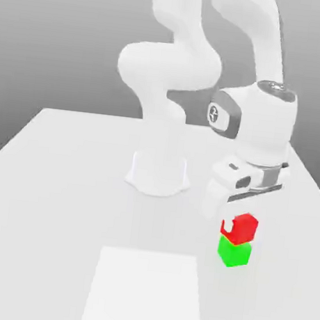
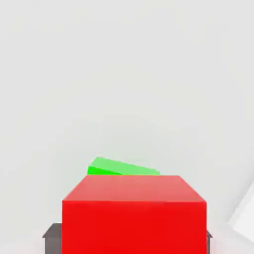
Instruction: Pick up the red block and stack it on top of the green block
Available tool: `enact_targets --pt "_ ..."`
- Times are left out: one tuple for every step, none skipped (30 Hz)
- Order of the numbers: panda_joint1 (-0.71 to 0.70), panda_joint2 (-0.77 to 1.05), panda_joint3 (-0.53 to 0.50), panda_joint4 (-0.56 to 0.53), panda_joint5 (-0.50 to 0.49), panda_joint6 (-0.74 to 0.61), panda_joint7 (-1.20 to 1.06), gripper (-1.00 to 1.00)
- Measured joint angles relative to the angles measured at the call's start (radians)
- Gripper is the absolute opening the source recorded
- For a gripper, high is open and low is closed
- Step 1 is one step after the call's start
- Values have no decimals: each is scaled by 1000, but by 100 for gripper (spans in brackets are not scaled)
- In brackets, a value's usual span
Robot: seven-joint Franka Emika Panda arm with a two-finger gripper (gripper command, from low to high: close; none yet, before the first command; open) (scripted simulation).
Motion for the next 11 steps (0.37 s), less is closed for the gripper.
enact_targets --pt "-6 0 0 0 0 0 0 100" --pt "-11 0 0 0 0 0 0 100" --pt "-17 0 0 0 0 0 0 100" --pt "-22 0 0 0 0 0 0 100" --pt "-30 15 5 0 -14 14 9 100" --pt "-29 7 12 0 -5 7 3 100" --pt "-22 -13 19 0 14 -12 -10 100" --pt "-5 -37 21 0 36 -36 -25 100" --pt "6 -65 18 0 58 -62 -40 100" --pt "16 -93 13 0 78 -89 -54 100" --pt "25 -121 9 -1 97 -116 -67 100"
